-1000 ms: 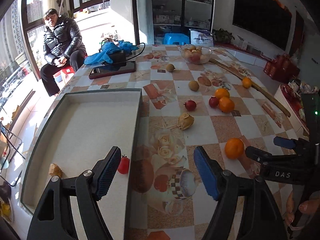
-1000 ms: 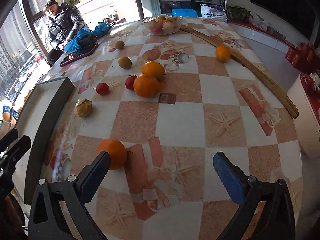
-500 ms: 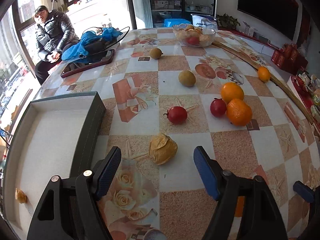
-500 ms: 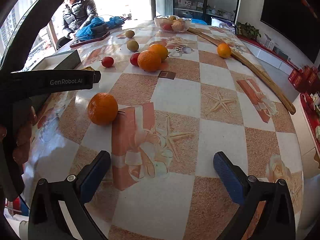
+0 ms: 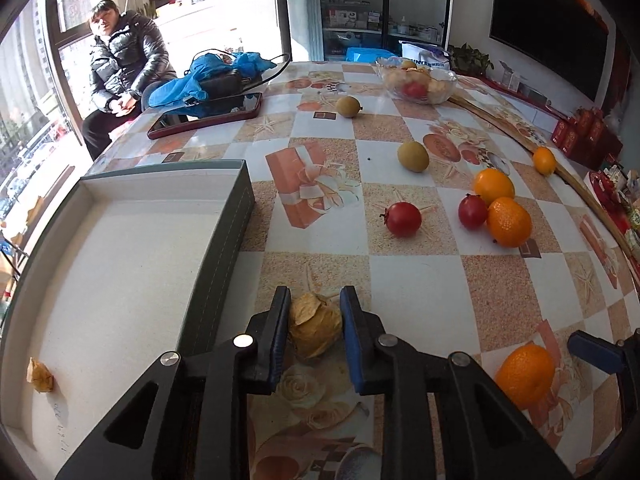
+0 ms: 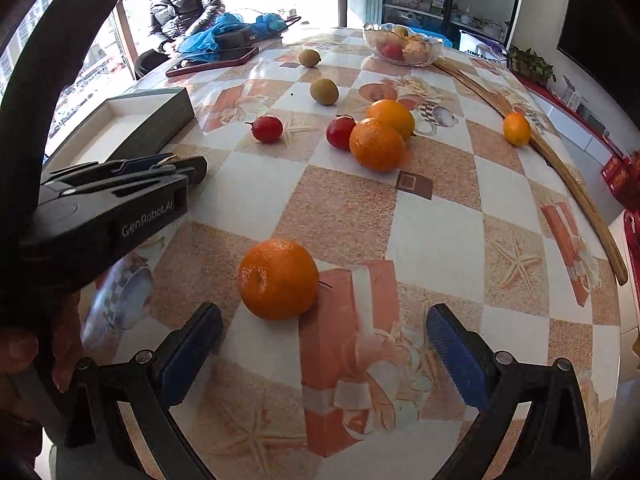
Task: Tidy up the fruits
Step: 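Grasp the mandarin orange with the right tool, then lift and hold the dried fruit and orange with both tools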
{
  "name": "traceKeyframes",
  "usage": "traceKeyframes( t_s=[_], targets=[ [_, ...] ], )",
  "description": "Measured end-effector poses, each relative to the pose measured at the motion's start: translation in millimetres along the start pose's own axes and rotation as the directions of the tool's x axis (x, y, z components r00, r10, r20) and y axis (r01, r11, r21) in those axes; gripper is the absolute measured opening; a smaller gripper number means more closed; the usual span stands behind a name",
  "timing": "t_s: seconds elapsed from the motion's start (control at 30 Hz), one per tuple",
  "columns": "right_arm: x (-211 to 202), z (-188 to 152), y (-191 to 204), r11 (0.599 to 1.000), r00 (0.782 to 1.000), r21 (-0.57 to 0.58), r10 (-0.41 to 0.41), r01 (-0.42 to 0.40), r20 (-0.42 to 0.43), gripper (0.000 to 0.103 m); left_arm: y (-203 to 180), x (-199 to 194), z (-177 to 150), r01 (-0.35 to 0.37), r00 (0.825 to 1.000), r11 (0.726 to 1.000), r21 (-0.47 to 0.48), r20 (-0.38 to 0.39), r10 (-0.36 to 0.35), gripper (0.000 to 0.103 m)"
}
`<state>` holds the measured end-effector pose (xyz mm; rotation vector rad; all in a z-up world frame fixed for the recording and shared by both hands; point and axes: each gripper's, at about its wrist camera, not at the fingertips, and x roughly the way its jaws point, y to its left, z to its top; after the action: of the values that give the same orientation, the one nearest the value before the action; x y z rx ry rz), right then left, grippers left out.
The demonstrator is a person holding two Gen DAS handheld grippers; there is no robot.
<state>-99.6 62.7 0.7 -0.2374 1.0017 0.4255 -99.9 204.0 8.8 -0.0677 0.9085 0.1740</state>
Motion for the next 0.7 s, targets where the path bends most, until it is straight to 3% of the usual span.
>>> traceKeyframes(
  t_s=[0.1,0.13,0.2,0.27,0.7],
  targets=[
    [3.1,6.0,9.1,1.000,1.000,-0.025,0.004,-0.004,0.021,0.096,10.7,-7.2,-9.1,0.005,1.000,1.000,-0.027,0.002,-0.005,0.028],
    [3.3,7.3,10.6,1.000,1.000,-0.031,0.004,-0.003,0.029,0.088,12.8,-8.6,-11.2,0.004,1.000,0.999,-0.038,0.002,-0.004,0.028],
    [1.7,10.3,10.8,0.999,0.999,-0.036,0.011,-0.009,0.047,0.070,14.0,-10.9,-14.5,-0.003,1.000,0.998,-0.055,0.004,0.003,0.028],
    [-1.3,11.5,8.2,0.999,0.998,-0.035,0.022,-0.020,0.057,0.039,11.7,-12.9,-16.6,-0.017,1.000,0.998,-0.063,0.003,0.017,0.028],
    [-30.4,-36.6,-76.6,0.988,0.990,0.136,-0.086,0.070,0.113,0.037,-48.1,-34.4,-45.2,0.003,0.999,0.999,0.035,0.047,-0.005,0.028]
  ],
)
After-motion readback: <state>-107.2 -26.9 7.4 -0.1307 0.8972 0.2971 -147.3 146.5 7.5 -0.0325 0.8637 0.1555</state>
